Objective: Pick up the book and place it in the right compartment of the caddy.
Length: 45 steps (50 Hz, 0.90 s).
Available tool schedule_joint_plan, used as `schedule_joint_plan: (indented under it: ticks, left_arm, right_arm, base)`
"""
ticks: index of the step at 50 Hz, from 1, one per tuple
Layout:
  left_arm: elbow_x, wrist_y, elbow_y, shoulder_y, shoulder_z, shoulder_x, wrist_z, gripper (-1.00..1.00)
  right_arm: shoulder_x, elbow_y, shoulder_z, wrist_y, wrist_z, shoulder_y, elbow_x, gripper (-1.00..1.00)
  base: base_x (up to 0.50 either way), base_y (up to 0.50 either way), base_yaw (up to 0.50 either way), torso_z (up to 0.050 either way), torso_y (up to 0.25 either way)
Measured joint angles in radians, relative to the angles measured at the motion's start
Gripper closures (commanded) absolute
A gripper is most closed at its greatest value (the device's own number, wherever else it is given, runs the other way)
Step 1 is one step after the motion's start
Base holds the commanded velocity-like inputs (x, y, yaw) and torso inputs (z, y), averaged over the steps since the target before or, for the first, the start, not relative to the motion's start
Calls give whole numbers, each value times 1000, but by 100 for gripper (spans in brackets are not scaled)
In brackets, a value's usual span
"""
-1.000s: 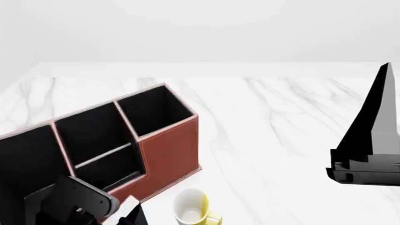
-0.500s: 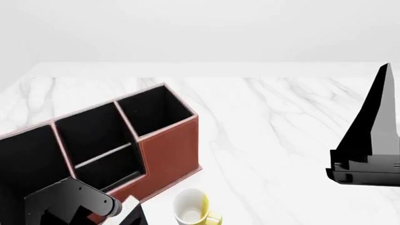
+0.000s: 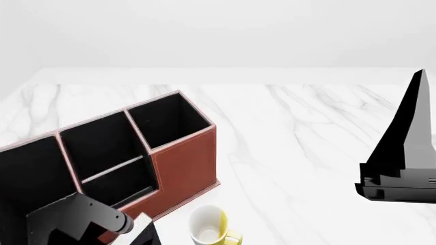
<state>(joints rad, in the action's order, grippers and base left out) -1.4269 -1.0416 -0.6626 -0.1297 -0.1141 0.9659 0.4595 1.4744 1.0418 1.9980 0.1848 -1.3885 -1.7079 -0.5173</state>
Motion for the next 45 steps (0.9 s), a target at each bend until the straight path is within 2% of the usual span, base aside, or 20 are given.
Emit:
schedule_joint_plan:
  ticks: [45]
  left_arm:
    - [163, 16, 109, -29, -121, -61, -102, -100]
  right_arm:
    - [-3, -3, 38, 3, -4, -32, 2, -100]
  base:
    - [0, 0, 0, 0, 0]
